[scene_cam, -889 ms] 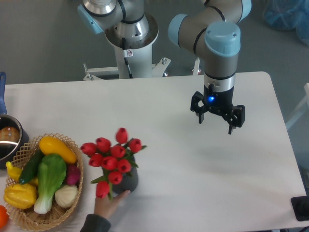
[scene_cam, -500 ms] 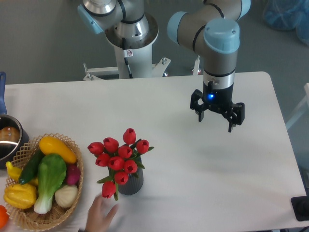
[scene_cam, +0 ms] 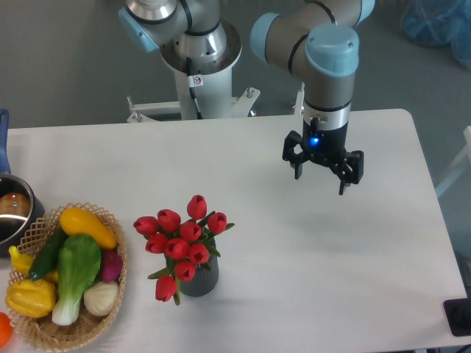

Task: Pick up the flowers from the vase
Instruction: 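Move the open gripper toward the red tulips in the black vase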

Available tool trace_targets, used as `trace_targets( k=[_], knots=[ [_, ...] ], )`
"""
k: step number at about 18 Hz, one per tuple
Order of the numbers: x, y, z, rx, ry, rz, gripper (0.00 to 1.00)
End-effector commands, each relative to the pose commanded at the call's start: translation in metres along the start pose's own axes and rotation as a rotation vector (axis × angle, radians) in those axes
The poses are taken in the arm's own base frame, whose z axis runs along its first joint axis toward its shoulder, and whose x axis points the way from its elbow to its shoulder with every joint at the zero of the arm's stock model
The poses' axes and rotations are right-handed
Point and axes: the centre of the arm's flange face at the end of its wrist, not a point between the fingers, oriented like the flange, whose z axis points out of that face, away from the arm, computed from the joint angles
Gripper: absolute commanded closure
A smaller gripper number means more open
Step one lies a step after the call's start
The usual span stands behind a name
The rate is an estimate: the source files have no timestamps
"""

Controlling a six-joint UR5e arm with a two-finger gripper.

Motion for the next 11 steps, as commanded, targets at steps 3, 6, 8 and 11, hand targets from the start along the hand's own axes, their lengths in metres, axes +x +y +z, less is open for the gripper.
trace_targets(
  k=[3, 6, 8, 11],
  knots=[
    [0.005, -0.005, -0.002, 0.060, 0.022, 0.008, 0.00],
    [0.013, -0.017, -0.001, 0.167, 0.070, 0.013, 0.00],
    [0.019, -0.025, -0.001, 0.183, 0.077, 0.025, 0.00],
    [0.038, -0.049, 0.002, 0.192, 0.096, 0.065, 0.00]
  ],
)
